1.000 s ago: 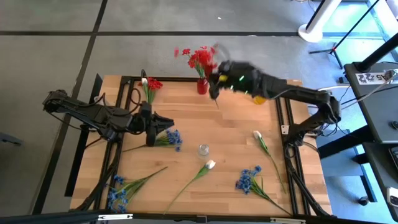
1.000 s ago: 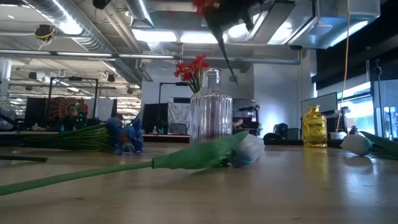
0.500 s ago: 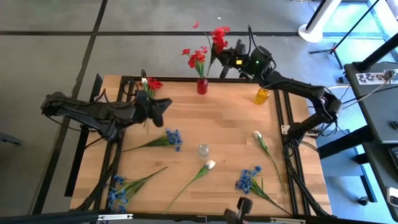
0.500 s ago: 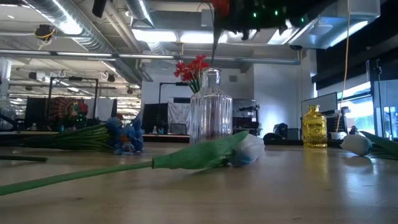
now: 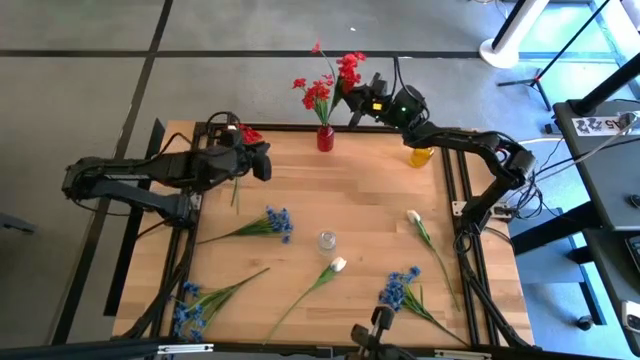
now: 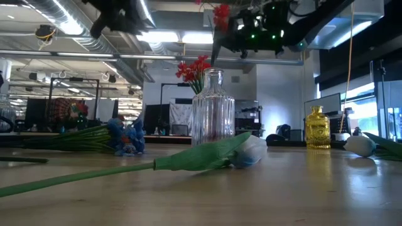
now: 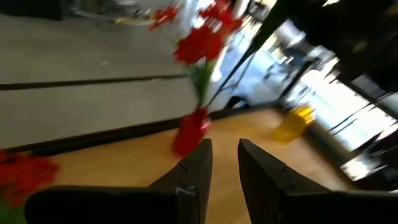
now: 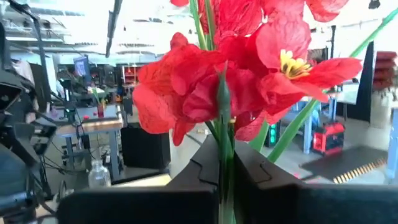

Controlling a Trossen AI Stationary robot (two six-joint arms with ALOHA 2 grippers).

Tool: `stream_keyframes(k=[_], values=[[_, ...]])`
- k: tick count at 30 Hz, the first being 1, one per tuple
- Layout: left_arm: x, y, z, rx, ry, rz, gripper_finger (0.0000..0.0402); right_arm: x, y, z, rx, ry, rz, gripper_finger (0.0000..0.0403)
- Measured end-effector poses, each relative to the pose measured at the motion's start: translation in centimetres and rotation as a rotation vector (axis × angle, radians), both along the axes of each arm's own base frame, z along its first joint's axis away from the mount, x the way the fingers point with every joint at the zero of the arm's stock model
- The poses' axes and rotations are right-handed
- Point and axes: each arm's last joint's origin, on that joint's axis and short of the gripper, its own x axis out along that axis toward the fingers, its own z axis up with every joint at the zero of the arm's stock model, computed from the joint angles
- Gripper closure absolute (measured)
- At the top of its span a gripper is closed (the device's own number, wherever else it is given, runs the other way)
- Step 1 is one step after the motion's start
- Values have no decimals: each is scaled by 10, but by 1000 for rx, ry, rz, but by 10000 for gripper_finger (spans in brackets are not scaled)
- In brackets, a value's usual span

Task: Sort flowers into vase by color
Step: Put the bottom red flower into the red vase

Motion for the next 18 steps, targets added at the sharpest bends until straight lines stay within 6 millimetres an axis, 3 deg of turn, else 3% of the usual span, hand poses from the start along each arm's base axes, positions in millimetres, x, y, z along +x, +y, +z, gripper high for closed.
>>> stream_keyframes(k=[4, 18], values=[[-2, 11, -8, -30, 74, 27, 328, 5, -5, -12, 24, 29, -29, 394], [-2, 42, -27, -109, 219, 99, 328, 7, -8, -25, 20, 146, -78, 387]])
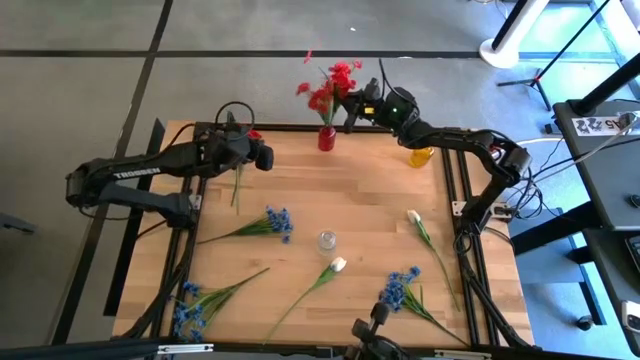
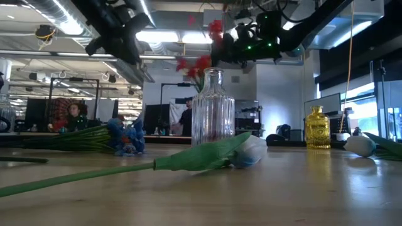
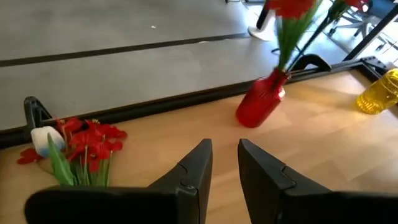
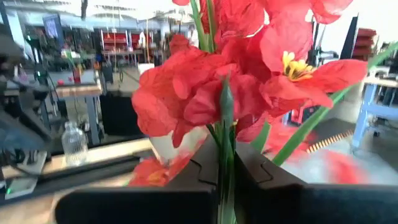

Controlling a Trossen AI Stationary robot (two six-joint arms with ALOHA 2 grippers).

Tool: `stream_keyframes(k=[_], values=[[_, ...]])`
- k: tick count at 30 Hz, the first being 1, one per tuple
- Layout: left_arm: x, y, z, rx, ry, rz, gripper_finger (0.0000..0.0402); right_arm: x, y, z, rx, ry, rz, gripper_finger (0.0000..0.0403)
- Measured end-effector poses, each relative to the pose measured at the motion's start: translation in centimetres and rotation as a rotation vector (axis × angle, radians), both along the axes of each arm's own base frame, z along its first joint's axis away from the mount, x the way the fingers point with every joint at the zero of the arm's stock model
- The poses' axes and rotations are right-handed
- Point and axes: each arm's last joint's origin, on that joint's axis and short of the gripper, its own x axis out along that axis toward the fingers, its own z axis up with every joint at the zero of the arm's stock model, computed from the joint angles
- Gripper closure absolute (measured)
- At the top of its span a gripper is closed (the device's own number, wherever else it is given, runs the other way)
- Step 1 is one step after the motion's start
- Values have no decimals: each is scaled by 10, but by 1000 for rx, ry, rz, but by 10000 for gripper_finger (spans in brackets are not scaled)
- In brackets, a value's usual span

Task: Sort flowers into vase by color
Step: Put the bottom red flower into the red vase, then put the red flower into the red vase

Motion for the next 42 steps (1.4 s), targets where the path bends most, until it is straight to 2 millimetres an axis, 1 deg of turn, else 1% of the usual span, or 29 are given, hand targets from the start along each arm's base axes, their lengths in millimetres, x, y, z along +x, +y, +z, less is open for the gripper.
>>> stream_keyframes(k=[5, 10, 15, 18, 22, 24, 27, 30, 33, 37, 42], values=[[0, 4, -4, -13, 35, 19, 328, 2, -2, -9, -11, 68, -8, 387], [-1, 4, -5, -18, 37, 20, 328, 9, -7, -31, 31, 123, -9, 386], [0, 4, -5, -35, 25, 11, 328, 14, -11, -48, 60, 157, -10, 379], [-1, 3, -6, -57, 13, 31, 328, 15, -12, -54, 81, 179, -15, 348], [-3, 4, -8, -84, 19, 49, 327, 14, -12, -56, 122, 195, -32, 278], [-5, 7, -9, -110, 12, 55, 327, 15, -12, -52, 158, 199, -33, 238], [-10, 16, -11, -162, 5, 72, 325, 15, -13, -36, 193, 212, -34, 181], [-14, 24, -11, -185, 15, 60, 313, 16, -13, -22, 226, 256, -32, 130], [-18, 29, -12, -193, 39, 60, 294, 17, -13, -10, 255, 298, -10, 87], [-23, 34, -14, -206, 63, 88, 266, 13, -10, 10, 266, 357, -5, 52], [-25, 39, -23, -249, 139, 125, 240, 3, -3, 34, 271, 408, -19, 46]])
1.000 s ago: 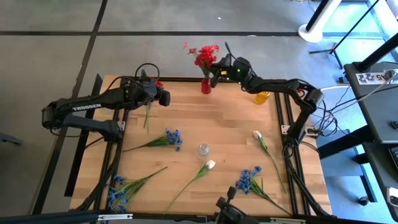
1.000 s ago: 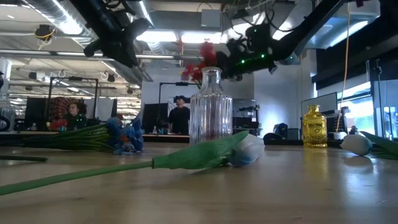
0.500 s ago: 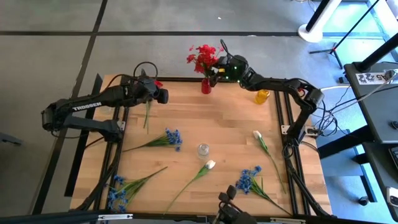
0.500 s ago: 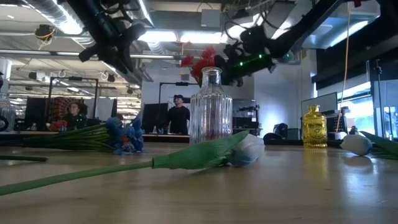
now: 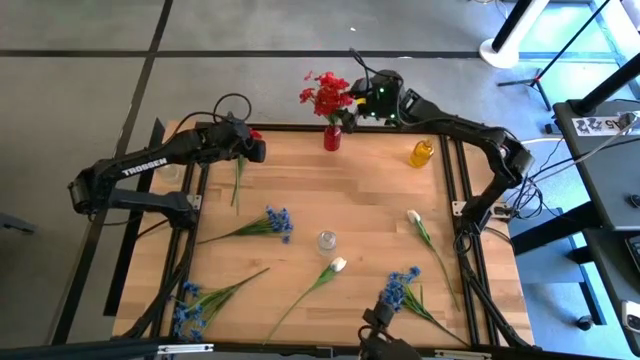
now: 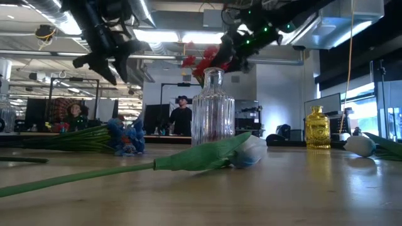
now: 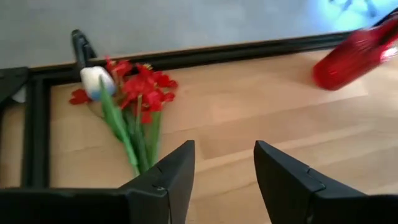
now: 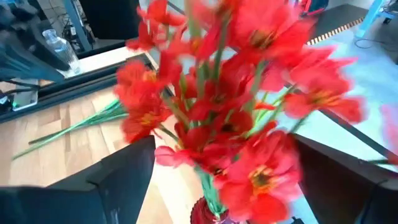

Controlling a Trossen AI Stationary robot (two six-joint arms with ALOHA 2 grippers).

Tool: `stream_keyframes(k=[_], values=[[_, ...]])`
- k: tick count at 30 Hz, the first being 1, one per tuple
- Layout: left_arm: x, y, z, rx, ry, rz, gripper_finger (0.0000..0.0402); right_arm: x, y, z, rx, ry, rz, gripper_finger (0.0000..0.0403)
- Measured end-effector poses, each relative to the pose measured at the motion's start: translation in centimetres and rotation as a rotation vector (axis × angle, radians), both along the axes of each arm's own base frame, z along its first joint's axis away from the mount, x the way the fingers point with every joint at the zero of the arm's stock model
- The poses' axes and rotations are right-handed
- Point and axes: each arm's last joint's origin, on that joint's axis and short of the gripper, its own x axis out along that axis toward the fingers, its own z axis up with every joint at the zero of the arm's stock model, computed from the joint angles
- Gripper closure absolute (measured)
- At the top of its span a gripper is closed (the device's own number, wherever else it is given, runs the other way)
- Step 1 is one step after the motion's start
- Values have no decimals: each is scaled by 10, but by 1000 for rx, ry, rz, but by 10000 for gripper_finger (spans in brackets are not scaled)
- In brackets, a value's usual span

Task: Sort flowers into vase by color
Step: Put the red flower into the red vase

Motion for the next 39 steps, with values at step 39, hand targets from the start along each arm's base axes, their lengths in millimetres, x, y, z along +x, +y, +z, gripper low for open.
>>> stream_keyframes(k=[39], values=[[-2, 115, -132, -321, 347, 117, 243, -89, 75, 111, -59, -115, -102, 50]])
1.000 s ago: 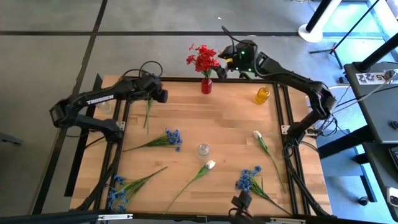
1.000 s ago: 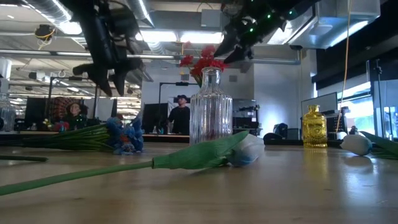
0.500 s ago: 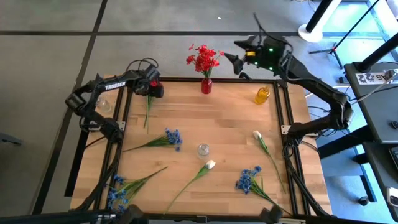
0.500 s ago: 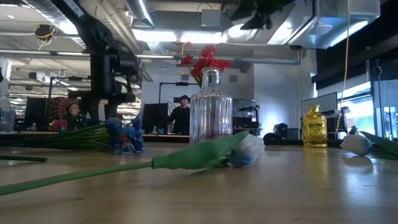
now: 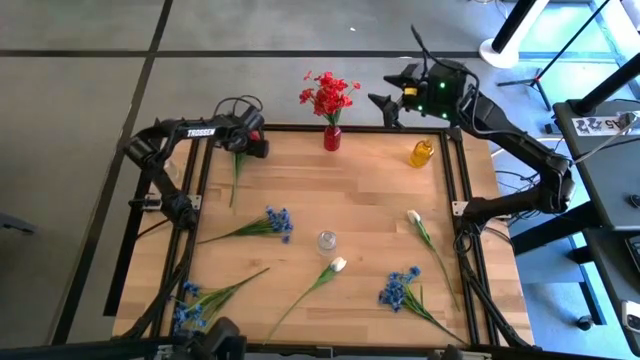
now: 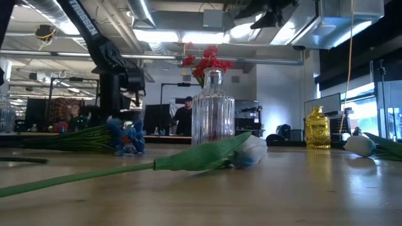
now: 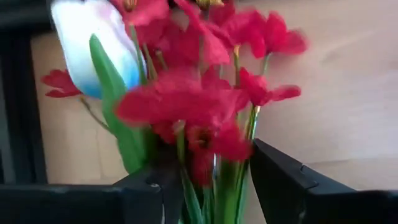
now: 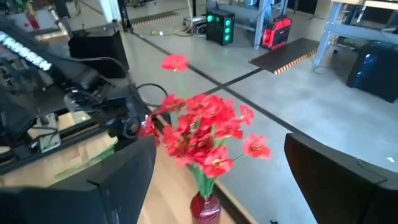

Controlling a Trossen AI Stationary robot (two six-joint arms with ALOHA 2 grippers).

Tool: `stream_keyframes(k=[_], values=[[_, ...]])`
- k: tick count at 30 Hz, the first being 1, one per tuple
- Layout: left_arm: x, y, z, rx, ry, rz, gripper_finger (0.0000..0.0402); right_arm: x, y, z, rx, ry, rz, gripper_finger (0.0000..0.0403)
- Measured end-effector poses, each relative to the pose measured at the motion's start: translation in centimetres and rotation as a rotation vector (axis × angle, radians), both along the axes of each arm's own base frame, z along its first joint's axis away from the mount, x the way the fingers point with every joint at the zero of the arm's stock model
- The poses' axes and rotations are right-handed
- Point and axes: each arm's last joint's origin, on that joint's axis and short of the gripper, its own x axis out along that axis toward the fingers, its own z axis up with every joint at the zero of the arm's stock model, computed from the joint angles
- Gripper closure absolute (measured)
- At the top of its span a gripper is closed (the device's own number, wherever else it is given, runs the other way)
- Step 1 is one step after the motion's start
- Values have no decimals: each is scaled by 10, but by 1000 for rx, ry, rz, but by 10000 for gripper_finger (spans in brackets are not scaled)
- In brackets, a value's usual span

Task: Sort flowers into vase by color
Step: Put the red flower into the red vase

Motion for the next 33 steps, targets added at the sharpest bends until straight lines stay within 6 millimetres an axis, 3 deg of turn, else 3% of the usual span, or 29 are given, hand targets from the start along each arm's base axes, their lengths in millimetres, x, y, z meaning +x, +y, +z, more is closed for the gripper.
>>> stream_keyframes(k=[6, 10, 12, 18, 27, 33], values=[[7, -3, -9, -33, 17, -21, 305, 11, 18, -1, -11, 21, 43, 50], [12, -11, -3, -34, -12, -32, 382, 18, 31, -2, -12, 28, 93, 50], [15, -17, 5, -34, -49, -44, 391, 21, 38, -2, -14, 38, 121, 50], [27, -47, 60, 97, -255, -115, 397, 29, 61, -4, -36, 79, 230, 50], [43, -149, 171, 452, -830, -428, 398, 45, 102, -7, 2, 67, 383, 50], [53, -210, 215, 648, -1156, -700, 398, 57, 134, -11, 132, 19, 446, 50]])
